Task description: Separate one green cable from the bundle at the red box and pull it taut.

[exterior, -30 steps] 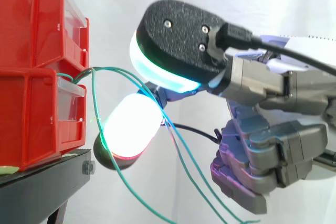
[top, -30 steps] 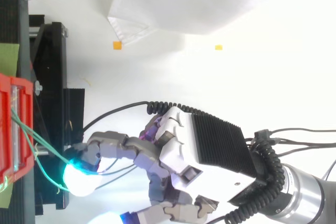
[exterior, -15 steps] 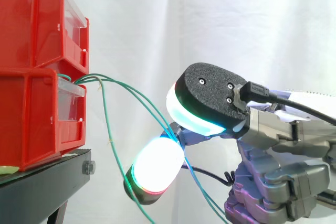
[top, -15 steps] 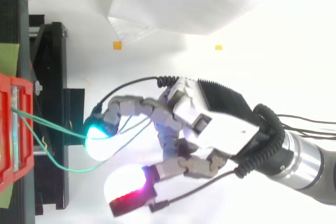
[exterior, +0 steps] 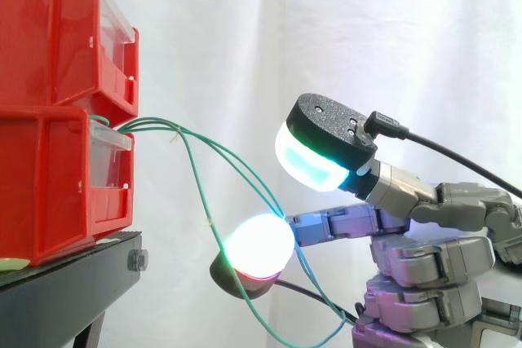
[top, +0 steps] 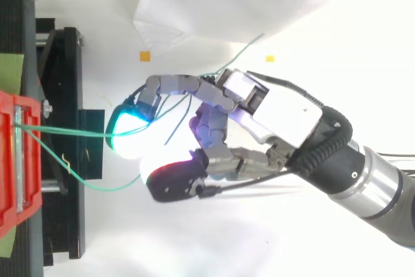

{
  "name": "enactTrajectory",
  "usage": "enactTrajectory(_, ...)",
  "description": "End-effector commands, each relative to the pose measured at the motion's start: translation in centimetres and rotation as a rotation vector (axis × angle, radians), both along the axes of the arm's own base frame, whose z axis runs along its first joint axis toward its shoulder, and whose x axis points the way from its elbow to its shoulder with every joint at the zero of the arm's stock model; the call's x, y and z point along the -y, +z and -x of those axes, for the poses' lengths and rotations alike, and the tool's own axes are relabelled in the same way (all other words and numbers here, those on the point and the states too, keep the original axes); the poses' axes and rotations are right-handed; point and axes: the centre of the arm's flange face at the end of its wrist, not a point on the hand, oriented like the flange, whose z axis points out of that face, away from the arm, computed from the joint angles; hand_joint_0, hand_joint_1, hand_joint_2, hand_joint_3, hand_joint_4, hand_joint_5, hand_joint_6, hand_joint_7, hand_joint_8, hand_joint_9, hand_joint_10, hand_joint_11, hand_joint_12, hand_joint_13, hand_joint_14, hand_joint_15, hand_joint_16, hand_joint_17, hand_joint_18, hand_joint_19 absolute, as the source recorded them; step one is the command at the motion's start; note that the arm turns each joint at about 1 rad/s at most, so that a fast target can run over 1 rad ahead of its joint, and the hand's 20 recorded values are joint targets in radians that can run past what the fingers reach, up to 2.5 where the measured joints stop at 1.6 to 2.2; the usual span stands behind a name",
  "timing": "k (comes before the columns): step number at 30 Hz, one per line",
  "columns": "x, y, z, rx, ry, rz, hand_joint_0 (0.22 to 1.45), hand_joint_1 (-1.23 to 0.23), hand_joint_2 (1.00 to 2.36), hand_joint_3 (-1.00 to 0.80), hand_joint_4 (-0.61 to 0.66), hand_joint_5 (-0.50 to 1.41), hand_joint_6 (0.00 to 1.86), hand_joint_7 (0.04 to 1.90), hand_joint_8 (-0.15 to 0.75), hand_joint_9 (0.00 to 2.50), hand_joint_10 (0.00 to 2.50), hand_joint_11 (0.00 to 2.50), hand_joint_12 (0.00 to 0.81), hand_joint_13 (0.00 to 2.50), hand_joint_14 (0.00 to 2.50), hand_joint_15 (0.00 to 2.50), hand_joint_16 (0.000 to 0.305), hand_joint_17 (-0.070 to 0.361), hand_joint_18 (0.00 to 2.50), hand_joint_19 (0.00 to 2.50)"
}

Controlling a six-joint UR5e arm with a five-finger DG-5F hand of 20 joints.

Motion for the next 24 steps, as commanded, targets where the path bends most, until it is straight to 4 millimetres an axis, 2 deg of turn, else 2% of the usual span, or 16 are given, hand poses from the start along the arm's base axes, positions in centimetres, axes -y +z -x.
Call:
enactTrajectory(1, 0.3, -0.1, 0.1, 0.085, 0.008, -0.181, 0.49, -0.52, 1.00, -0.50, 0.27, 0.08, 0.51, 1.19, 0.303, 2.34, 0.02, 2.05, 0.384, 1.70, 0.82, 1.53, 0.063, 0.141, 1.51, 1.23)
enactTrajectory(6, 0.4, -0.3, 0.6, 0.095, 0.007, -0.327, 0.49, -0.52, 1.00, -0.50, 0.27, 0.08, 0.51, 1.19, 0.295, 2.34, 0.02, 2.04, 0.384, 1.70, 0.82, 1.54, 0.063, 0.141, 1.51, 1.22)
enactTrajectory(11, 0.2, 1.1, 0.4, 0.033, -0.007, -0.375, 0.49, -0.51, 1.00, -0.50, 0.27, 0.08, 0.51, 1.19, 0.294, 2.34, 0.02, 2.06, 0.382, 1.70, 0.82, 1.56, 0.062, 0.140, 1.51, 1.22)
enactTrajectory(13, -0.1, 0.5, -0.1, -0.002, -0.011, -0.387, 0.49, -0.51, 1.00, -0.50, 0.27, 0.08, 0.51, 1.19, 0.295, 2.34, 0.02, 2.05, 0.385, 1.70, 0.82, 1.55, 0.063, 0.141, 1.51, 1.22)
enactTrajectory(14, -0.1, 0.7, -0.3, -0.009, -0.011, -0.393, 0.49, -0.51, 1.00, -0.50, 0.27, 0.08, 0.51, 1.19, 0.295, 2.34, 0.02, 2.05, 0.386, 1.70, 0.81, 1.56, 0.063, 0.141, 1.51, 1.22)
enactTrajectory(16, -0.4, -0.8, -0.8, -0.031, -0.003, -0.402, 0.49, -0.51, 1.00, -0.50, 0.28, 0.08, 0.51, 1.19, 0.296, 2.34, 0.02, 2.04, 0.386, 1.70, 0.82, 1.54, 0.063, 0.142, 1.51, 1.22)
enactTrajectory(17, -0.7, -0.7, -1.3, -0.026, 0.006, -0.410, 0.49, -0.51, 1.00, -0.50, 0.27, 0.08, 0.51, 1.19, 0.296, 2.34, 0.02, 2.04, 0.386, 1.70, 0.82, 1.53, 0.063, 0.142, 1.51, 1.22)
enactTrajectory(21, -1.3, 0.8, -2.1, -0.025, 0.008, -0.400, 0.49, -0.51, 1.00, -0.50, 0.27, 0.08, 0.51, 1.19, 0.295, 2.34, 0.02, 2.04, 0.387, 1.70, 0.82, 1.54, 0.063, 0.143, 1.51, 1.22)
enactTrajectory(24, -1.7, 1.7, -2.0, -0.092, -0.008, -0.356, 0.49, -0.51, 1.00, -0.50, 0.27, 0.08, 0.51, 1.19, 0.295, 2.34, 0.02, 2.04, 0.387, 1.70, 0.82, 1.54, 0.063, 0.141, 1.51, 1.22)
